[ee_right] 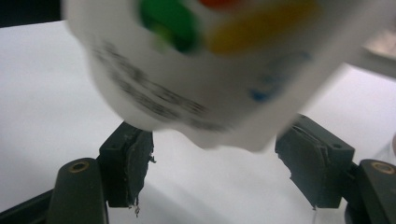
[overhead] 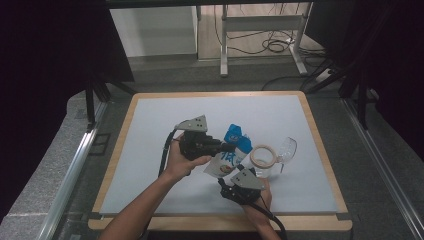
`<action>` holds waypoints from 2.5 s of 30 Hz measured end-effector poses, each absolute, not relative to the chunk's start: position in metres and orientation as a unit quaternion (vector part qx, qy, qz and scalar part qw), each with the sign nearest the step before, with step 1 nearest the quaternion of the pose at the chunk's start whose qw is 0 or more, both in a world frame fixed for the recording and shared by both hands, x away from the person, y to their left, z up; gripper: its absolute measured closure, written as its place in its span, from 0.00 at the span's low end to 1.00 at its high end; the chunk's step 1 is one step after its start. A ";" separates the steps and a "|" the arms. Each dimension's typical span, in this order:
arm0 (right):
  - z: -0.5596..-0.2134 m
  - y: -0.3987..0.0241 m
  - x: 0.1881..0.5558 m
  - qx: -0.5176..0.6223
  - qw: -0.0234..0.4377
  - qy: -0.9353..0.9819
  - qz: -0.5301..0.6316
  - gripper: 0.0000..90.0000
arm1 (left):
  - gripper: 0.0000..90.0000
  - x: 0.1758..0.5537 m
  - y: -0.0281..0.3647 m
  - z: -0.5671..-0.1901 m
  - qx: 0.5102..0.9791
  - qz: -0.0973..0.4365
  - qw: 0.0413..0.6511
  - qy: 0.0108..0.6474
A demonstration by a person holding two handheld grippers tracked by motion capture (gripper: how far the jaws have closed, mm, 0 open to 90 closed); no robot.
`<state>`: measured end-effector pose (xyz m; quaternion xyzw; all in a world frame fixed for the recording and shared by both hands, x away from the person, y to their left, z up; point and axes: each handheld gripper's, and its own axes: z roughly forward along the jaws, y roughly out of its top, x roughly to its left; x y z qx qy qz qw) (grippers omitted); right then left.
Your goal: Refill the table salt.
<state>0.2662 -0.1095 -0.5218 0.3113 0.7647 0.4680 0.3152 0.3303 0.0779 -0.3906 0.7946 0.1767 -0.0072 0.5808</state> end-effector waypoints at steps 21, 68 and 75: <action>-0.525 -0.106 0.266 0.349 0.316 0.752 0.461 0.43 | 1.00 0.351 0.055 -0.399 0.807 -0.016 0.558 0.192; -0.533 -0.108 0.271 0.417 0.282 0.723 0.473 0.46 | 1.00 0.375 0.019 -0.404 0.844 -0.034 0.503 0.183; -0.533 -0.107 0.271 0.419 0.281 0.722 0.473 0.47 | 1.00 0.380 0.017 -0.403 0.851 -0.035 0.491 0.184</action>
